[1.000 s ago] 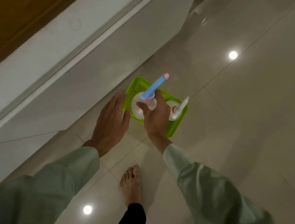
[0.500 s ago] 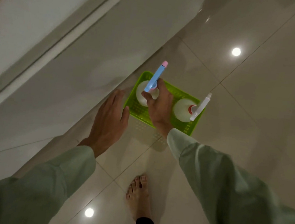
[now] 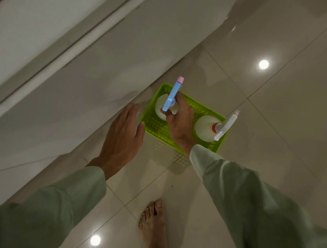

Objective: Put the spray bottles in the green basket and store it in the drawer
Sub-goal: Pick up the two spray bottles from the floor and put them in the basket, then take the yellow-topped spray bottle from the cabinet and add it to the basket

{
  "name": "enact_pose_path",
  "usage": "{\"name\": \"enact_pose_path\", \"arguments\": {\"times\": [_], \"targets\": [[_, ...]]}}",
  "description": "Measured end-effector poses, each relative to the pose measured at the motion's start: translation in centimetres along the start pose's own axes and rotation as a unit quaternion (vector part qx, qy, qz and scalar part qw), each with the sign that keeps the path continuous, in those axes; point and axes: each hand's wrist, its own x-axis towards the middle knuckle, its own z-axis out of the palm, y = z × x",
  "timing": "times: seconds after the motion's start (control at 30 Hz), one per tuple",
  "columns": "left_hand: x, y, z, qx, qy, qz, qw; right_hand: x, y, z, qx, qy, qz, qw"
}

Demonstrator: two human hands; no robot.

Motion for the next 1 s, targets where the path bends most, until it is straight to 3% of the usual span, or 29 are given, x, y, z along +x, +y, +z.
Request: {"name": "enact_pose_path", "arguments": {"times": [0.33, 0.53, 0.73, 1.0], "targets": [[-1.5, 1.1, -1.0, 0.004, -0.003, -0.006, 1.0, -1.7, -1.1, -2.1, 0.048, -0.08, 0.096, 0.991], [-4.2, 4.2, -3.9, -0.002, -0.024, -0.009, 1.0, -6.4, -5.4, -6.3, 0.004, -0.093, 0.135, 0.986], [-8.9, 7.3, -10.0, -0.023, -0.003, 0.011, 1.0, -10.9, -13.1, -11.2, 0.017, -0.086, 0.116, 0.989], [-19.5, 9.3, -17.9, -0.055, 0.061, -0.025, 0.996, -17.1, -23.6, -14.7, 0.045, -0.11, 0.038, 0.992]]}}
